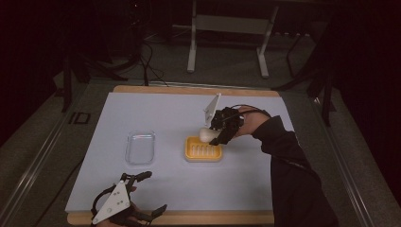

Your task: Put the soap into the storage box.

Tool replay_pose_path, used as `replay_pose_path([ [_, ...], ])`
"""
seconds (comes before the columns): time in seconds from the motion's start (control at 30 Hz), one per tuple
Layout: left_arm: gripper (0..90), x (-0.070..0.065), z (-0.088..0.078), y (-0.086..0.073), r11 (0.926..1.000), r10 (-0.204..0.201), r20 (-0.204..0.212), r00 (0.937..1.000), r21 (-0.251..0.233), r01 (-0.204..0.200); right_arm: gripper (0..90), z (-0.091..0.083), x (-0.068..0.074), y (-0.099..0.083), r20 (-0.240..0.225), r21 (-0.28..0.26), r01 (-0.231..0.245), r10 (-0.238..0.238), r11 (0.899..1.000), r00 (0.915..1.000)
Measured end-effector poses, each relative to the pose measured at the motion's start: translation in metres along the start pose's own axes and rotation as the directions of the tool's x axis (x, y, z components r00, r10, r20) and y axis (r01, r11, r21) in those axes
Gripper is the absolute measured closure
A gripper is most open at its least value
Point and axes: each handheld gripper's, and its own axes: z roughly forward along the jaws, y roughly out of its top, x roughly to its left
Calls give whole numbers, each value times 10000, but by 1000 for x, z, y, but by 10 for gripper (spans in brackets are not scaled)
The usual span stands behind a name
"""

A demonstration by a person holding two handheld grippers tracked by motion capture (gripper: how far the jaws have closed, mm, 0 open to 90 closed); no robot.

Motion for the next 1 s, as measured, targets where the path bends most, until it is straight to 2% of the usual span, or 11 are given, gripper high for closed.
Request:
replay_pose_path([
  [0.2,11,0,0,0,10000,-12,21,10000,23,12,499,-1,-4,-1,41,-496,-42,44,9988,10000],
  [0.33,11,1,1,0,10000,-39,-5,10000,-5,39,499,3,-4,-1,-61,-419,-5,3,9991,10000],
  [0.77,11,1,-1,0,10000,-28,17,10000,-9,28,499,31,-10,-5,-193,-572,-227,216,9981,9996],
  [0.83,11,0,0,0,10000,-17,68,10000,23,17,499,39,-11,-6,-113,-772,-233,225,9967,9997],
  [1.0,11,0,0,0,10000,17,79,10000,34,-18,499,45,-13,-8,-78,-1027,-325,319,9942,9995],
])
